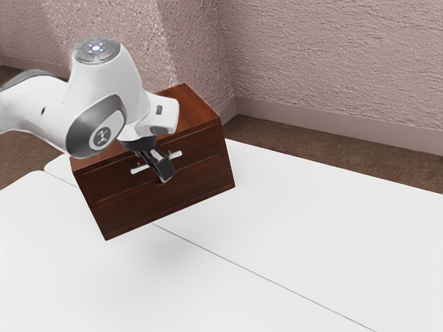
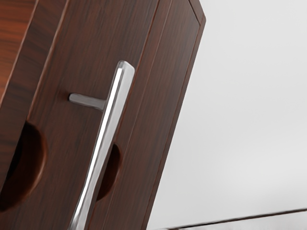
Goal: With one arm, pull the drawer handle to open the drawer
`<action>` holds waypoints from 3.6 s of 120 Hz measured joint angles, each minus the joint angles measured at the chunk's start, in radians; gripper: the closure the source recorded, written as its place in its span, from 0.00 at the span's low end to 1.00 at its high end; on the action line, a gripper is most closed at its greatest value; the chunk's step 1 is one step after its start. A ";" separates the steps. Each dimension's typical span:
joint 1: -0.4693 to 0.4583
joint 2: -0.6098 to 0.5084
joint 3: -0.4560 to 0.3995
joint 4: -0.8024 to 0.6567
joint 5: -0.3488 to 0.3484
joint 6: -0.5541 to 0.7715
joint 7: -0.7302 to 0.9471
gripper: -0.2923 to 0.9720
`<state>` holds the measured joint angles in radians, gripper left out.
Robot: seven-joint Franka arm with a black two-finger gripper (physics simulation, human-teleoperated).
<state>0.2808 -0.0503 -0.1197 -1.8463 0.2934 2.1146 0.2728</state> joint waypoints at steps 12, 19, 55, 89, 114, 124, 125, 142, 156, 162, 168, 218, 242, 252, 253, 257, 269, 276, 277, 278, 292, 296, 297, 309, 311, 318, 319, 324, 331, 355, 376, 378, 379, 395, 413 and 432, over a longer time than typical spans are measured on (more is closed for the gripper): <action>0.008 0.007 -0.001 0.001 -0.001 0.004 0.021 0.23; 0.013 0.010 -0.002 0.001 -0.001 0.008 0.034 0.23; 0.004 0.021 -0.005 -0.004 -0.003 0.030 0.083 0.24; -0.008 0.054 -0.004 0.008 -0.003 0.043 0.111 0.24; -0.007 0.087 -0.003 0.038 -0.003 0.045 0.126 0.24; 0.013 0.084 -0.003 0.038 -0.003 0.046 0.131 0.24; 0.015 0.083 -0.003 0.038 -0.004 0.046 0.131 0.24; 0.024 0.082 0.001 0.035 -0.005 0.046 0.138 0.21; 0.020 0.073 0.000 0.031 -0.006 0.047 0.140 0.26; 0.020 0.069 -0.002 0.028 -0.006 0.047 0.141 0.29; 0.021 0.067 -0.003 0.025 -0.008 0.047 0.142 0.31; 0.039 0.062 0.000 0.004 -0.032 0.048 0.134 0.42; 0.038 0.061 0.001 -0.007 -0.034 0.050 0.128 0.44; 0.033 0.053 0.002 -0.018 -0.040 0.052 0.125 0.46; 0.033 0.052 0.001 -0.019 -0.041 0.052 0.125 0.46; 0.033 0.049 0.001 -0.021 -0.043 0.052 0.124 0.47; 0.031 0.045 0.003 -0.024 -0.046 0.053 0.121 0.49; 0.028 0.037 0.003 -0.032 -0.047 0.055 0.119 0.50; 0.028 0.035 0.002 -0.034 -0.047 0.056 0.118 0.50; 0.028 0.034 0.001 -0.035 -0.047 0.056 0.118 0.50; 0.020 0.021 -0.002 -0.048 -0.049 0.061 0.112 0.49; 0.020 0.019 -0.002 -0.050 -0.049 0.063 0.110 0.49; 0.020 0.019 -0.003 -0.051 -0.049 0.063 0.110 0.49; 0.020 0.013 -0.002 -0.069 -0.048 0.071 0.103 0.47; 0.018 0.010 -0.003 -0.073 -0.047 0.073 0.101 0.45; 0.013 0.000 -0.003 -0.085 -0.048 0.077 0.097 0.46; 0.013 -0.001 -0.003 -0.087 -0.048 0.078 0.096 0.47; 0.011 -0.006 -0.003 -0.092 -0.048 0.080 0.093 0.49; 0.009 -0.013 -0.003 -0.098 -0.047 0.083 0.089 0.50; -0.006 -0.039 -0.003 -0.126 -0.047 0.087 0.075 0.49; -0.021 -0.067 -0.004 -0.162 -0.045 0.089 0.060 0.47; -0.020 -0.069 -0.003 -0.164 -0.044 0.090 0.058 0.48; -0.020 -0.071 -0.003 -0.165 -0.044 0.090 0.057 0.49; -0.029 -0.088 -0.004 -0.182 -0.037 0.093 0.040 0.54; -0.035 -0.100 -0.005 -0.192 -0.037 0.094 0.022 0.59; -0.046 -0.108 -0.005 -0.201 -0.037 0.099 0.002 0.56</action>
<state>0.2345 -0.1587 -0.1251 -2.0474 0.2560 2.2134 0.2747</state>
